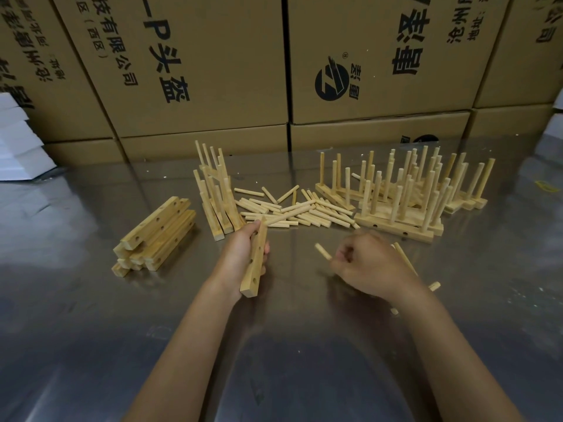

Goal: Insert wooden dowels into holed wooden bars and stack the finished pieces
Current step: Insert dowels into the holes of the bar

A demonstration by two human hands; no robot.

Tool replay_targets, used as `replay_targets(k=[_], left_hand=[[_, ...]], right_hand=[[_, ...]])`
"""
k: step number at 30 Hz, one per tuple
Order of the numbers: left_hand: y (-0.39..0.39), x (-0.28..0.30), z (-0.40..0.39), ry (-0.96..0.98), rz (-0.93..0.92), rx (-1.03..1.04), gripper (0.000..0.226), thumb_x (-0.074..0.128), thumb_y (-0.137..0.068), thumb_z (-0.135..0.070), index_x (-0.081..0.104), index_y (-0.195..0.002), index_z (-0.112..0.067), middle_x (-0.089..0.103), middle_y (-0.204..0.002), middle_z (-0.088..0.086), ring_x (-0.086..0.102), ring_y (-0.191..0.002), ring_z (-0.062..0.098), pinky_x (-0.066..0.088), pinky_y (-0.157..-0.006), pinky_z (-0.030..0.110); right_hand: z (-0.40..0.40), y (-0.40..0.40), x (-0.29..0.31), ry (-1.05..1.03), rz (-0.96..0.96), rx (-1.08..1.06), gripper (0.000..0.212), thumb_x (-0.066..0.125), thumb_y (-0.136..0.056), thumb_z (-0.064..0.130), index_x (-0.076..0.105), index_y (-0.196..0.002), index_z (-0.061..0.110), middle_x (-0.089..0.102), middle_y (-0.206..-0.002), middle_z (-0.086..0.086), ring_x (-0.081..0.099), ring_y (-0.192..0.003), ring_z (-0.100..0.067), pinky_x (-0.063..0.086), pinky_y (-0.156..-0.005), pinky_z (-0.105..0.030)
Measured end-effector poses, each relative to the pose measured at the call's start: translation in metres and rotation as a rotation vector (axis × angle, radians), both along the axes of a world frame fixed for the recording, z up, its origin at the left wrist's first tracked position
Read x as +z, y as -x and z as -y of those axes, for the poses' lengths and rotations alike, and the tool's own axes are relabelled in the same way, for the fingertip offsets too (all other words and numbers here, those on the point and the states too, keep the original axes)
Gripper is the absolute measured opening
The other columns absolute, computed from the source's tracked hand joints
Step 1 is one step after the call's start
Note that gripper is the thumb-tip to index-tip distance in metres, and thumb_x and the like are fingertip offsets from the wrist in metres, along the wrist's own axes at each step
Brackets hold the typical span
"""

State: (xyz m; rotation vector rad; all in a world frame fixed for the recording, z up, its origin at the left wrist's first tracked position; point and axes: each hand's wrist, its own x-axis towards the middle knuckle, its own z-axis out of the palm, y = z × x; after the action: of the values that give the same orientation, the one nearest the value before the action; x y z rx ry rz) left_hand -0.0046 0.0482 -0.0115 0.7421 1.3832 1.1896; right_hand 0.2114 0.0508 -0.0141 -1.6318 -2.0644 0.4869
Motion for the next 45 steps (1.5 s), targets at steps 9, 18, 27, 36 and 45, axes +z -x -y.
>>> replay_targets(k=[9, 18, 27, 36, 45], left_hand=[[-0.009, 0.000, 0.002, -0.016, 0.079, -0.083, 0.026, 0.050, -0.099, -0.037, 0.061, -0.112, -0.017, 0.051, -0.069, 0.001, 0.046, -0.055, 0.013, 0.037, -0.044, 0.024], [-0.011, 0.006, 0.005, -0.004, 0.000, -0.037, 0.036, 0.053, -0.098, -0.043, 0.066, -0.083, -0.013, 0.055, -0.055, -0.002, 0.047, -0.048, 0.012, 0.039, -0.042, 0.023], [-0.018, -0.001, 0.004, -0.067, -0.129, -0.049, 0.030, 0.050, -0.101, -0.043, 0.064, -0.111, -0.018, 0.056, -0.058, -0.004, 0.048, -0.052, 0.012, 0.040, -0.048, 0.023], [-0.019, -0.008, -0.002, -0.059, -0.143, 0.007, 0.051, 0.048, -0.101, -0.046, 0.056, -0.138, -0.012, 0.056, -0.074, 0.001, 0.049, -0.064, 0.016, 0.039, -0.056, 0.027], [-0.019, -0.015, -0.007, -0.076, -0.182, 0.034, 0.046, 0.049, -0.101, -0.045, 0.057, -0.136, -0.017, 0.055, -0.140, 0.021, 0.063, -0.094, 0.029, 0.040, -0.054, 0.026]], right_hand=[[0.025, 0.050, 0.001, -0.090, -0.460, 0.317, 0.018, 0.058, -0.092, 0.016, 0.068, -0.098, 0.030, 0.065, -0.080, 0.012, 0.057, -0.071, -0.006, 0.047, -0.065, -0.029], [0.026, 0.049, 0.002, -0.270, -0.351, 0.339, 0.020, 0.062, -0.091, 0.008, 0.072, -0.103, 0.020, 0.061, -0.091, 0.017, 0.049, -0.081, 0.006, 0.032, -0.069, -0.007], [0.021, 0.046, -0.001, -0.245, -0.328, 0.277, 0.017, 0.059, -0.092, 0.011, 0.071, -0.088, 0.023, 0.065, -0.074, 0.009, 0.056, -0.069, -0.009, 0.042, -0.058, -0.026], [0.022, 0.051, -0.010, -0.234, -0.372, 0.235, 0.023, 0.059, -0.092, 0.012, 0.065, -0.082, 0.032, 0.054, -0.059, 0.018, 0.051, -0.057, -0.004, 0.032, -0.048, -0.012], [0.019, 0.051, -0.012, -0.207, -0.356, 0.212, 0.017, 0.060, -0.091, 0.015, 0.066, -0.083, 0.028, 0.061, -0.065, 0.008, 0.049, -0.054, -0.005, 0.031, -0.046, -0.014]])
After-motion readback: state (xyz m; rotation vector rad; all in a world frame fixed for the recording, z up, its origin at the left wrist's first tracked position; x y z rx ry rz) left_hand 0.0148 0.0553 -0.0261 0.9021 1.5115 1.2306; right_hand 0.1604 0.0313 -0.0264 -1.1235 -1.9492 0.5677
